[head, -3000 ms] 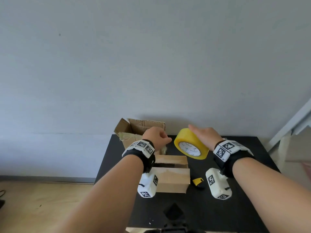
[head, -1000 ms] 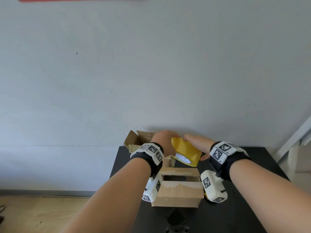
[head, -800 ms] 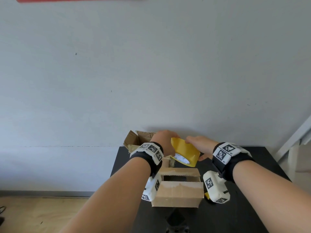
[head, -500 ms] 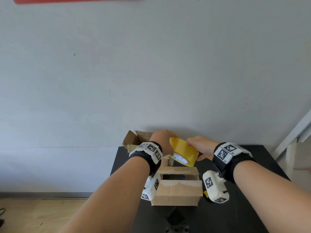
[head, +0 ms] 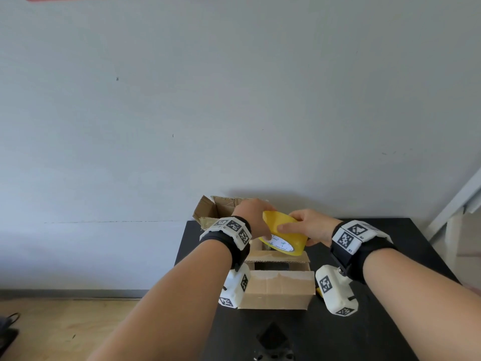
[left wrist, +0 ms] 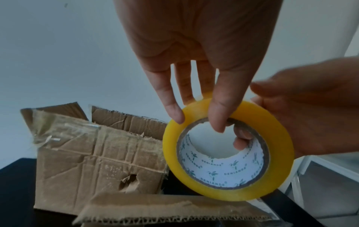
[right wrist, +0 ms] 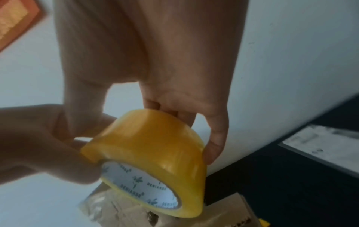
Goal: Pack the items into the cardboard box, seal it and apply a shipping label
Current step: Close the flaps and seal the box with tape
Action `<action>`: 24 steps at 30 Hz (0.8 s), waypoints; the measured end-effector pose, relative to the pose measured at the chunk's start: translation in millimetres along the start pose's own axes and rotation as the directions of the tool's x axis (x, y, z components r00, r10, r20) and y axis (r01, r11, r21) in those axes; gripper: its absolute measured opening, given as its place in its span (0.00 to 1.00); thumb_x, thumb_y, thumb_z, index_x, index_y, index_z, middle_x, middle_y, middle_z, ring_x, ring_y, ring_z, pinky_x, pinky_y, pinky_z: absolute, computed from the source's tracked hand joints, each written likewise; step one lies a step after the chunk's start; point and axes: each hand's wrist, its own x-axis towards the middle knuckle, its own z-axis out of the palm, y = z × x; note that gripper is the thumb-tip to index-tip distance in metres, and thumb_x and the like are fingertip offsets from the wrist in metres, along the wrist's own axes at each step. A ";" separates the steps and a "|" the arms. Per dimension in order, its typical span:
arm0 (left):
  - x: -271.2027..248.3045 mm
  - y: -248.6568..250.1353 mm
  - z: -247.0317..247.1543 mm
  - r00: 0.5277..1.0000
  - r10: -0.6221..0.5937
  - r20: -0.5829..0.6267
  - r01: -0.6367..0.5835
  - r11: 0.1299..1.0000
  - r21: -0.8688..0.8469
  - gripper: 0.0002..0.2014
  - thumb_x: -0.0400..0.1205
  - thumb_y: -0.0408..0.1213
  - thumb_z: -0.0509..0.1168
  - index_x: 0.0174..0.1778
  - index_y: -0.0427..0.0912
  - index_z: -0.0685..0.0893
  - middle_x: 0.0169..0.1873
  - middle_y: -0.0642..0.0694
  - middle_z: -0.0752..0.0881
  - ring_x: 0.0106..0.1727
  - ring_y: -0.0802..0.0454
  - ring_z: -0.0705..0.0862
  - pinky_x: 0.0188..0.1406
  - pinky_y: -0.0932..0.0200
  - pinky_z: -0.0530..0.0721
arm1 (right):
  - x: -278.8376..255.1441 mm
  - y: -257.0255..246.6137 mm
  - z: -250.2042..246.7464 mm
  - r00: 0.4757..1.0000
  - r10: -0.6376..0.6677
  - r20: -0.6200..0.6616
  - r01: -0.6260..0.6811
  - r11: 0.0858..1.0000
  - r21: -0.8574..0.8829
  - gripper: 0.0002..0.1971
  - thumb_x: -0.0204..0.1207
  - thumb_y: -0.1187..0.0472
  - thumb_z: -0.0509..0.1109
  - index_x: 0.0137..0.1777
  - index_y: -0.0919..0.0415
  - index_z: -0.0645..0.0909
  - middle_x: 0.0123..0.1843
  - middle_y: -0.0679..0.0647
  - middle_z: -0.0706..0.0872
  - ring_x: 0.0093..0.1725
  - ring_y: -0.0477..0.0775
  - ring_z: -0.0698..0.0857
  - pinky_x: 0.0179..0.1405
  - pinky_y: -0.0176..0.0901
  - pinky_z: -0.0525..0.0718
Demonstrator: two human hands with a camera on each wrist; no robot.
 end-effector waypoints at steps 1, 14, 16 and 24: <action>0.2 -1.9 1.4 1.000 -0.006 0.001 0.006 1.000 -0.017 0.36 0.67 0.34 0.80 0.72 0.52 0.78 0.65 0.47 0.82 0.64 0.46 0.82 0.59 0.46 0.86 | -1.3 -0.7 0.3 1.000 -0.015 0.008 0.015 0.999 -0.041 0.16 0.75 0.52 0.74 0.59 0.54 0.79 0.56 0.55 0.86 0.56 0.57 0.85 0.49 0.48 0.85; 8.6 -11.2 8.2 1.000 -0.005 0.011 0.006 0.997 -0.082 0.34 0.63 0.33 0.82 0.67 0.52 0.83 0.61 0.50 0.85 0.60 0.49 0.83 0.58 0.49 0.85 | -1.6 6.1 -5.4 0.994 -0.016 0.104 0.024 0.997 -0.074 0.19 0.74 0.67 0.74 0.61 0.48 0.78 0.63 0.57 0.84 0.64 0.61 0.83 0.64 0.61 0.82; 10.0 -13.1 8.7 1.000 -0.008 0.012 0.009 0.996 -0.089 0.34 0.64 0.32 0.82 0.67 0.52 0.83 0.61 0.51 0.85 0.60 0.50 0.83 0.58 0.50 0.85 | -0.6 6.5 -5.7 0.993 -0.018 0.116 0.027 0.997 -0.069 0.20 0.74 0.68 0.74 0.61 0.48 0.77 0.64 0.57 0.84 0.64 0.61 0.82 0.63 0.59 0.83; 12.8 -13.2 9.6 1.000 0.004 0.024 -0.002 0.998 -0.069 0.33 0.66 0.31 0.80 0.68 0.50 0.82 0.61 0.48 0.84 0.61 0.48 0.83 0.54 0.49 0.87 | 6.8 9.1 -4.4 0.997 0.034 0.071 -0.036 0.999 0.030 0.15 0.75 0.58 0.73 0.62 0.49 0.81 0.62 0.55 0.85 0.64 0.59 0.83 0.66 0.61 0.81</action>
